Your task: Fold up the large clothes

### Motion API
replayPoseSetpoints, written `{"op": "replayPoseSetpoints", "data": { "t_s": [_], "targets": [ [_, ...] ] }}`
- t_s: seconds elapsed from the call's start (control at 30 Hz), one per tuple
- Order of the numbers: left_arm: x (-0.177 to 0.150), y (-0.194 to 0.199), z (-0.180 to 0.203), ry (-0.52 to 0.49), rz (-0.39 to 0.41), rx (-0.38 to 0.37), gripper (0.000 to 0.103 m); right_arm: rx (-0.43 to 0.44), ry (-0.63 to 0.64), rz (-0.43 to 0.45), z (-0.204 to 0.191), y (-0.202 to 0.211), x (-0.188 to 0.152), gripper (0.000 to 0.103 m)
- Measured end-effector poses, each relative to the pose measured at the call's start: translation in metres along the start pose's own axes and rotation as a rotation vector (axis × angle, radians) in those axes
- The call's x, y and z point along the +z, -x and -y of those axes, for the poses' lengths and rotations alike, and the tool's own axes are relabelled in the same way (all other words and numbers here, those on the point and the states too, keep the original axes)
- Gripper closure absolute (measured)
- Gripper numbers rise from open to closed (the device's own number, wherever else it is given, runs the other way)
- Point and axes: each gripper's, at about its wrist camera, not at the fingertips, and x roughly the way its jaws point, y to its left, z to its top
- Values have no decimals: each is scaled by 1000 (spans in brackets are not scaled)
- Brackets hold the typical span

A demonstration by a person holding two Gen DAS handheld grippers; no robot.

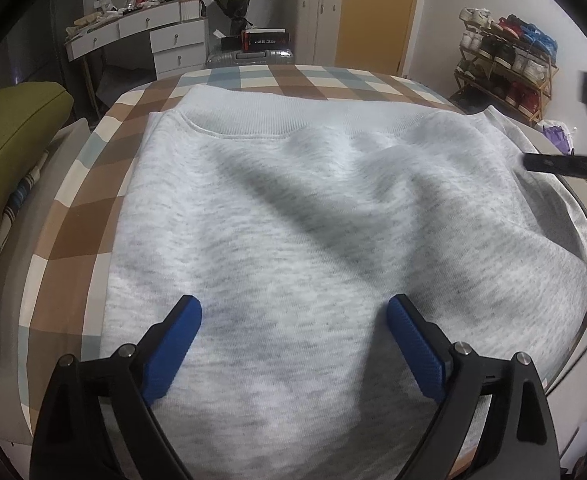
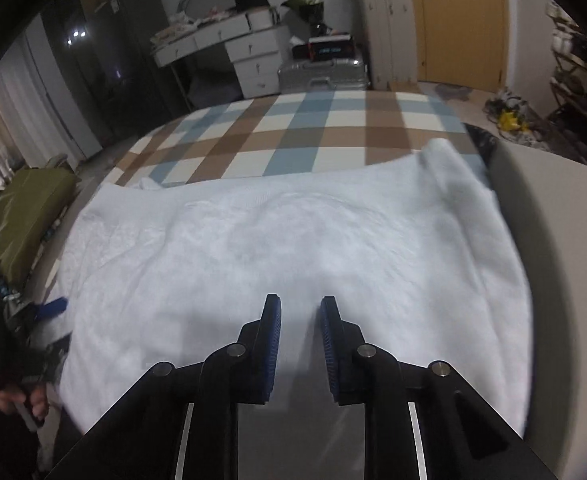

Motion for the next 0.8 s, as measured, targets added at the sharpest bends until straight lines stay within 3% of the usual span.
{"op": "replayPoseSetpoints", "data": {
  "t_s": [0.1,0.2,0.33,0.37,0.4,0.47,0.5,0.57,0.6,0.7,0.8],
  "targets": [
    [-2,-1,2,-12,12,16,11,-8,-25,-111,2,-53,12,82],
    [-2,-1,2,-11,15,15,11,-43,13,-122,-3,-56,24,83],
    [-3,-1,2,-13,18,18,11,-46,37,-28,-4,-37,38,83],
    [-3,-1,2,-16,19,18,11,-75,54,-54,-5,-45,37,82],
    [-3,-1,2,-19,20,19,11,-92,69,-156,-5,-64,30,80],
    [-2,-2,3,-27,12,21,10,-114,127,-116,-11,-64,24,81],
    [-1,-2,3,-29,5,20,10,-118,136,-137,-13,-62,23,81],
    [3,-3,2,-35,-10,15,9,-89,85,-108,-9,-41,13,79],
    [4,-2,2,-34,-20,9,9,-41,59,-53,-8,-21,1,78],
    [11,4,2,-47,-69,19,10,15,28,55,-5,26,-35,64],
    [17,26,20,-123,-28,60,10,66,-35,115,4,56,-71,49]
  ]
}}
